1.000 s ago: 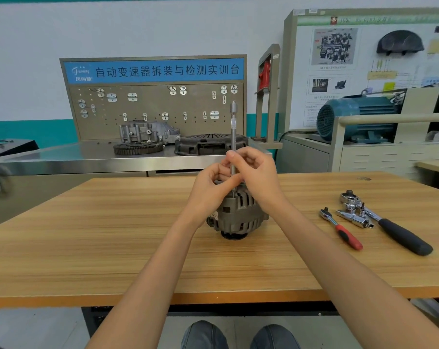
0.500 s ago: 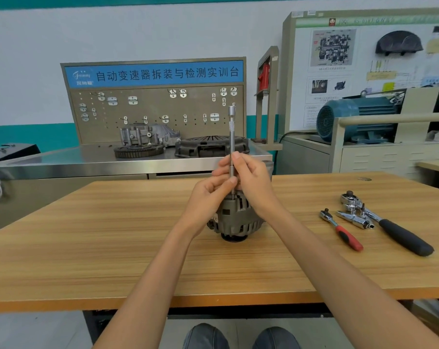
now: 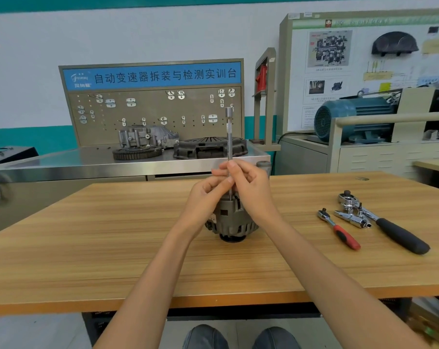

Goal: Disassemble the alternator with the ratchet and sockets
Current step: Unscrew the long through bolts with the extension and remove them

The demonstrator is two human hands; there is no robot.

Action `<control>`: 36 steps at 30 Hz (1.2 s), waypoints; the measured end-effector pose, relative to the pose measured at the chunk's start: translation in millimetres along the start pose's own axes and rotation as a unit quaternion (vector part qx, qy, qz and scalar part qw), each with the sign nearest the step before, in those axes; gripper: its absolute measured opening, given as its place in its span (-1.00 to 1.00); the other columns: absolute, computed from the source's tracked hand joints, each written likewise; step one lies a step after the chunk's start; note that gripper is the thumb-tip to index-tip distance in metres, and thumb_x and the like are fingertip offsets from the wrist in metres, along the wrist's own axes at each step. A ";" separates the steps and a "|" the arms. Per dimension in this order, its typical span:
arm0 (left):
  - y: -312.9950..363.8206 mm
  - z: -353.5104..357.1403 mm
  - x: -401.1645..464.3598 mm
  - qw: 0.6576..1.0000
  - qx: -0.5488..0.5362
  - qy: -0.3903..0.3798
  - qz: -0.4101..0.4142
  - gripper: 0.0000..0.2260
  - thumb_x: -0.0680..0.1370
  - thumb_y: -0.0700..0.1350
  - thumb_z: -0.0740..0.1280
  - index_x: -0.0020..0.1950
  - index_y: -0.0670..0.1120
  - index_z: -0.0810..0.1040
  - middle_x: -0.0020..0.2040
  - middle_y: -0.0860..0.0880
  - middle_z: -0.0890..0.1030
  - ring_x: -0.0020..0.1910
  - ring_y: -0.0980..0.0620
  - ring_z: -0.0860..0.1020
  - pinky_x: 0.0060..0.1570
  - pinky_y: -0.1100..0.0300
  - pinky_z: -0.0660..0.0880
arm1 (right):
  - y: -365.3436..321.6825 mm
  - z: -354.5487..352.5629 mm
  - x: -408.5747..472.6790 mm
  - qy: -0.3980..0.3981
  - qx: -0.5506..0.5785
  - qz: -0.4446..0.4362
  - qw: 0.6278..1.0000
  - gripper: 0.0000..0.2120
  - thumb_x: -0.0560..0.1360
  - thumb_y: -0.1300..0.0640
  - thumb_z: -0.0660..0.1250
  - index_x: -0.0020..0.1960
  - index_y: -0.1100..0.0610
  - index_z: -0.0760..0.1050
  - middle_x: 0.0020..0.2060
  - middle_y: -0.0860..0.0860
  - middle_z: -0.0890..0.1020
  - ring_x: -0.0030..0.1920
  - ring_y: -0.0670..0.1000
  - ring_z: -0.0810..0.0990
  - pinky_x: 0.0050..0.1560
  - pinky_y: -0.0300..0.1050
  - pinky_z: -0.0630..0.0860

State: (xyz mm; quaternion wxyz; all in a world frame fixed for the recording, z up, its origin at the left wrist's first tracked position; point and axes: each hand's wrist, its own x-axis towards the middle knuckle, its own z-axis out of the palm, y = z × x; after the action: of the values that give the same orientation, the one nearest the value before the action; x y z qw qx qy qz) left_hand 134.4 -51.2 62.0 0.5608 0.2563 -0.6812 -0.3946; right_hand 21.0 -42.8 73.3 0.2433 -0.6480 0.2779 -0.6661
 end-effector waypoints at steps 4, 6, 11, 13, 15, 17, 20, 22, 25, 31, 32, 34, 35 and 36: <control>-1.2 -2.2 -0.2 1.000 -0.008 -0.009 -0.002 -0.83 0.59 -0.15 0.28 -0.03 -0.01 0.67 -0.12 0.05 0.71 -0.09 0.17 0.65 -0.17 0.39 0.50 | 1.2 -0.2 -0.4 0.010 0.001 0.008 1.000 -0.77 0.63 0.19 0.13 -0.01 0.11 0.56 -0.17 0.00 0.68 -0.07 -0.04 0.67 0.03 -0.15 0.58; -2.1 -1.1 0.1 1.000 0.000 -0.004 0.004 -0.86 0.58 -0.16 0.30 -0.03 -0.03 0.67 -0.12 0.05 0.71 -0.09 0.17 0.65 -0.16 0.39 0.50 | 1.7 1.5 -1.2 0.009 0.001 0.011 1.000 -0.75 0.64 0.19 0.11 -0.02 0.07 0.56 -0.16 0.00 0.68 -0.06 -0.03 0.67 0.04 -0.11 0.58; -4.3 4.0 -0.2 0.999 0.011 0.020 0.022 -0.89 0.56 -0.20 0.33 -0.06 -0.03 0.63 -0.18 0.09 0.70 -0.15 0.21 0.64 -0.20 0.41 0.50 | 1.2 4.5 -3.8 0.005 0.010 0.018 1.000 -0.85 0.60 0.11 0.22 -0.06 -0.02 0.55 -0.12 -0.05 0.69 -0.04 -0.08 0.67 0.07 -0.13 0.57; -5.4 5.6 0.5 0.999 0.011 0.023 0.020 -0.91 0.57 -0.19 0.33 -0.03 -0.06 0.62 -0.17 0.08 0.70 -0.13 0.19 0.64 -0.18 0.39 0.51 | 1.2 5.0 -3.3 0.009 0.020 0.025 0.999 -0.86 0.59 0.12 0.22 -0.05 -0.01 0.55 -0.13 -0.07 0.69 -0.05 -0.09 0.67 0.06 -0.15 0.58; -6.0 5.7 0.8 1.000 0.012 0.023 0.012 -0.93 0.57 -0.17 0.32 -0.01 -0.08 0.60 -0.17 0.07 0.69 -0.12 0.18 0.64 -0.17 0.38 0.51 | 0.9 5.1 -2.1 0.011 0.019 0.028 0.999 -0.83 0.61 0.14 0.18 0.00 0.04 0.56 -0.12 -0.07 0.67 -0.03 -0.09 0.66 0.07 -0.18 0.57; -5.8 4.0 0.3 1.000 0.011 0.015 0.009 -0.91 0.59 -0.15 0.29 0.00 -0.08 0.60 -0.16 0.07 0.69 -0.11 0.17 0.64 -0.16 0.37 0.51 | 0.6 4.0 -1.1 0.003 -0.007 0.025 1.000 -0.79 0.62 0.15 0.14 0.06 0.11 0.56 -0.10 -0.04 0.67 0.01 -0.09 0.65 0.11 -0.19 0.55; -4.1 0.5 -0.7 1.000 0.006 -0.001 0.014 -0.84 0.62 -0.12 0.24 0.01 -0.06 0.63 -0.12 0.05 0.70 -0.08 0.15 0.64 -0.14 0.37 0.51 | 0.9 1.5 -0.6 -0.010 -0.042 0.010 0.999 -0.74 0.64 0.14 0.11 0.11 0.16 0.57 -0.08 -0.02 0.68 0.04 -0.11 0.63 0.15 -0.27 0.49; -3.4 -1.4 -1.4 1.000 0.005 -0.006 0.016 -0.82 0.62 -0.12 0.24 0.02 -0.03 0.65 -0.10 0.04 0.71 -0.05 0.15 0.64 -0.13 0.37 0.51 | 0.9 0.7 -1.0 -0.016 -0.046 0.007 0.999 -0.75 0.64 0.14 0.10 0.07 0.13 0.56 -0.09 -0.02 0.68 0.02 -0.12 0.63 0.11 -0.31 0.49; -2.9 -3.0 -2.0 1.000 0.000 -0.013 0.017 -0.82 0.61 -0.15 0.26 0.00 -0.01 0.66 -0.09 0.04 0.71 -0.05 0.15 0.65 -0.12 0.37 0.51 | -0.1 -0.8 0.1 -0.034 -0.028 0.019 0.999 -0.75 0.64 0.15 0.08 0.03 0.09 0.54 -0.08 0.02 0.68 0.01 -0.06 0.65 0.11 -0.19 0.53; -6.0 2.0 0.2 0.999 0.017 0.017 0.021 -0.91 0.55 -0.21 0.34 -0.09 -0.06 0.62 -0.22 0.10 0.68 -0.17 0.21 0.63 -0.19 0.39 0.50 | -0.5 0.0 0.2 -0.049 0.019 0.057 0.997 -0.71 0.66 0.14 0.03 0.16 0.13 0.51 -0.02 0.01 0.66 0.04 -0.11 0.63 0.13 -0.23 0.53; -6.5 2.9 0.3 0.999 0.018 0.023 0.020 -0.94 0.54 -0.20 0.35 -0.10 -0.07 0.61 -0.23 0.09 0.68 -0.18 0.20 0.62 -0.19 0.38 0.50 | -0.5 0.4 0.1 -0.048 0.024 0.059 0.997 -0.73 0.66 0.12 0.04 0.17 0.10 0.50 -0.02 -0.03 0.66 0.05 -0.14 0.63 0.13 -0.26 0.52; -7.6 3.7 0.8 0.999 0.017 0.031 0.018 -0.96 0.54 -0.19 0.36 -0.08 -0.07 0.60 -0.22 0.07 0.67 -0.17 0.17 0.63 -0.18 0.35 0.51 | -1.0 0.7 -0.4 -0.045 0.026 0.059 0.997 -0.81 0.62 0.05 0.13 0.13 0.01 0.49 -0.06 -0.10 0.67 0.05 -0.16 0.62 0.14 -0.26 0.51; -7.9 3.9 1.1 0.999 0.017 0.033 0.015 -0.96 0.54 -0.18 0.36 -0.06 -0.08 0.61 -0.20 0.05 0.68 -0.15 0.14 0.63 -0.15 0.33 0.52 | -1.2 0.7 -0.6 -0.040 0.027 0.059 0.997 -0.85 0.60 0.04 0.18 0.10 0.01 0.49 -0.07 -0.10 0.68 0.03 -0.14 0.63 0.13 -0.22 0.52; -8.1 4.2 1.3 0.999 0.018 0.034 0.012 -0.95 0.54 -0.18 0.36 -0.03 -0.09 0.61 -0.17 0.03 0.68 -0.12 0.11 0.63 -0.12 0.30 0.54 | -1.4 0.8 -1.0 -0.033 0.029 0.055 0.998 -0.87 0.59 0.06 0.21 0.07 0.04 0.51 -0.08 -0.08 0.69 0.01 -0.12 0.65 0.10 -0.21 0.54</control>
State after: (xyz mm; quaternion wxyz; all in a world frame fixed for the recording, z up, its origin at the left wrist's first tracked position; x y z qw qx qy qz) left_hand 129.3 -55.8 55.8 0.5839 0.2715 -0.6718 -0.3661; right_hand 21.9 -41.1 73.5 0.3072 -0.6461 0.2859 -0.6375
